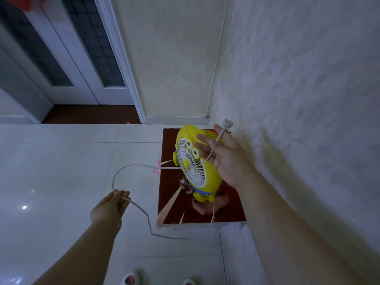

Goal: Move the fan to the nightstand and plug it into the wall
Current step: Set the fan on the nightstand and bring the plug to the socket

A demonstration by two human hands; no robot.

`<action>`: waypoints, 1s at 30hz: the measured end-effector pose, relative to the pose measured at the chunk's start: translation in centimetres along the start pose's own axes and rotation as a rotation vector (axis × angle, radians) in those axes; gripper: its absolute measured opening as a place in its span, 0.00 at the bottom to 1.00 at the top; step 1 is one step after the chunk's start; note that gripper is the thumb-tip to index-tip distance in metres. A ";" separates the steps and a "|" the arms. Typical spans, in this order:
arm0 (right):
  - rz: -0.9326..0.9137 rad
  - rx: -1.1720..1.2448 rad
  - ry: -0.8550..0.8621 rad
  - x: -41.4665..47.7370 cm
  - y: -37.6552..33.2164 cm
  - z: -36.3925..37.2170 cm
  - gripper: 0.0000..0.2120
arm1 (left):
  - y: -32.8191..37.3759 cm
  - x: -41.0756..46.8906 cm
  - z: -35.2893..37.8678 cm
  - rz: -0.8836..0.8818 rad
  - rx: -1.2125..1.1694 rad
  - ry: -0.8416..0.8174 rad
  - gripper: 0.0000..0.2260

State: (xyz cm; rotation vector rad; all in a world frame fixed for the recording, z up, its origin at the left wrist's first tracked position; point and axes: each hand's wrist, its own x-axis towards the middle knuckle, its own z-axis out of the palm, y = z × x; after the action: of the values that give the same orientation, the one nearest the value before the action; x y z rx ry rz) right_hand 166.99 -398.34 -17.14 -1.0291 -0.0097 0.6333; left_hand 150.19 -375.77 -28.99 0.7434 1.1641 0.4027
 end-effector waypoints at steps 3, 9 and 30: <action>0.015 -0.139 -0.028 -0.3 0.9 -0.1 0.27 | -0.2 0.1 -0.1 -0.028 0.044 -0.069 0.07; -0.003 -0.182 0.060 -0.5 2.7 0.8 0.25 | 0.3 0.2 -0.6 -0.082 0.065 -0.192 0.09; -0.081 -0.085 0.301 -11.4 10.6 7.5 0.21 | 4.4 -1.7 -7.9 -0.189 0.230 -0.616 0.06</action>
State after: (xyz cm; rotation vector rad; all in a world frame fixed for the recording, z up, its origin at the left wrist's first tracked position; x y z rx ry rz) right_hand 150.28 -394.30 -18.44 -1.1922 0.1853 0.4023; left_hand 142.62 -371.27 -26.28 0.8676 0.6898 -0.1243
